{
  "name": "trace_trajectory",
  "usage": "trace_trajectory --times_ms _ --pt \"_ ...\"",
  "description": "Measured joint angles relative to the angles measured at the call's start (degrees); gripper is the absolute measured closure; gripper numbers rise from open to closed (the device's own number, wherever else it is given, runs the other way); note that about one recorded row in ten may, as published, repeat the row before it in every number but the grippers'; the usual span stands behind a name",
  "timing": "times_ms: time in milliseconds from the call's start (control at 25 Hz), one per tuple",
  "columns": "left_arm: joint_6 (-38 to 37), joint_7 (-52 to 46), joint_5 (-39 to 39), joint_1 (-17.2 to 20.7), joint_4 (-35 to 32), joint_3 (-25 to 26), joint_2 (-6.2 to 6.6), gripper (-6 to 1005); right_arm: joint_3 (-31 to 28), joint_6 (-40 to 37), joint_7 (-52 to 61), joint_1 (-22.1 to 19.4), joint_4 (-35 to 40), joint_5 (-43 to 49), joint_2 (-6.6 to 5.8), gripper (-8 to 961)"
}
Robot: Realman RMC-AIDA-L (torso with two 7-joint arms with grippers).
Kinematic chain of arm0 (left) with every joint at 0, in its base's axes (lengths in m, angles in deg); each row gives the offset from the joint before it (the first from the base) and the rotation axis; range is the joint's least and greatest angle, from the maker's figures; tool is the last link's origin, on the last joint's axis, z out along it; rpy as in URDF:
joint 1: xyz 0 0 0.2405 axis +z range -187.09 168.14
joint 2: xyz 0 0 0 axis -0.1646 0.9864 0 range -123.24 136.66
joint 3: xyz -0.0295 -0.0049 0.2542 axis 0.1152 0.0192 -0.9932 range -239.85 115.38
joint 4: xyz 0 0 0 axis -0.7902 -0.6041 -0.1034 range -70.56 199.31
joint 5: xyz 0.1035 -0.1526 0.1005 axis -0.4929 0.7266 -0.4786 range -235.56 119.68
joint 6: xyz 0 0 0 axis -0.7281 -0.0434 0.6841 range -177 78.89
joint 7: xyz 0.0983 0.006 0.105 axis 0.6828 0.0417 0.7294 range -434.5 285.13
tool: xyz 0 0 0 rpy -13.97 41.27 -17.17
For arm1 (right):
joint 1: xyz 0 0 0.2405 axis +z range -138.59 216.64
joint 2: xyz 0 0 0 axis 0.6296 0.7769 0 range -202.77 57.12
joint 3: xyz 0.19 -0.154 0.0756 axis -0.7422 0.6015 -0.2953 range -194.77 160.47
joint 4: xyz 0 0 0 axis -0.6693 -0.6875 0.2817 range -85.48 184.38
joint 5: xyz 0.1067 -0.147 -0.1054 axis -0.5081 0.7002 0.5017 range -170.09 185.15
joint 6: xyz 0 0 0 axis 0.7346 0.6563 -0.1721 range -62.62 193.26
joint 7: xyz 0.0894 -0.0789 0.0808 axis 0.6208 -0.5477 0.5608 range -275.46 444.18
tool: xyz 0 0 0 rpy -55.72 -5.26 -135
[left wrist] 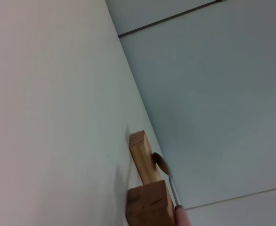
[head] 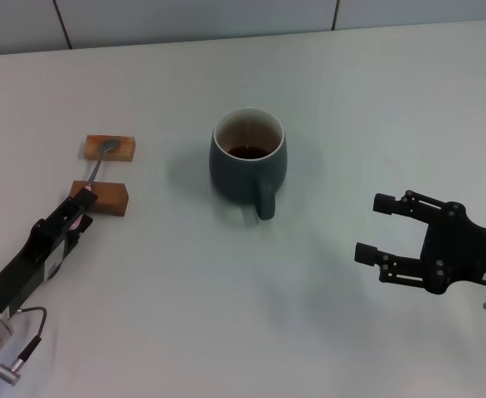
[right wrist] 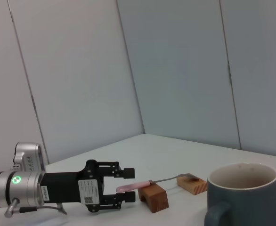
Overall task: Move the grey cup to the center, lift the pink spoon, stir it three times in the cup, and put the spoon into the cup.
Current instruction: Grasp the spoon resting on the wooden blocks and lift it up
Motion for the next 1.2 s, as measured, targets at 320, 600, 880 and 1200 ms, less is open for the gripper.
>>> trace_trajectory --times_ms 320,600,880,1200 --pt "0.03 0.0 0.0 -0.03 0.08 0.37 -0.07 390 0.0 0.0 0.0 -0.05 0.0 0.05 0.0 126" --pt "0.17 -0.89 -0.16 -0.32 0.08 0.61 0.04 483 0.0 0.0 0.0 -0.09 0.0 0.05 0.0 126" --pt "0.43 -1.05 -0.14 -0.41 0.13 0.61 0.09 549 0.0 0.0 0.0 -0.09 0.0 0.06 0.0 127" --pt "0.64 -1.68 -0.19 -0.39 0.12 0.61 0.07 561 0.0 0.0 0.0 -0.09 0.0 0.06 0.0 127"
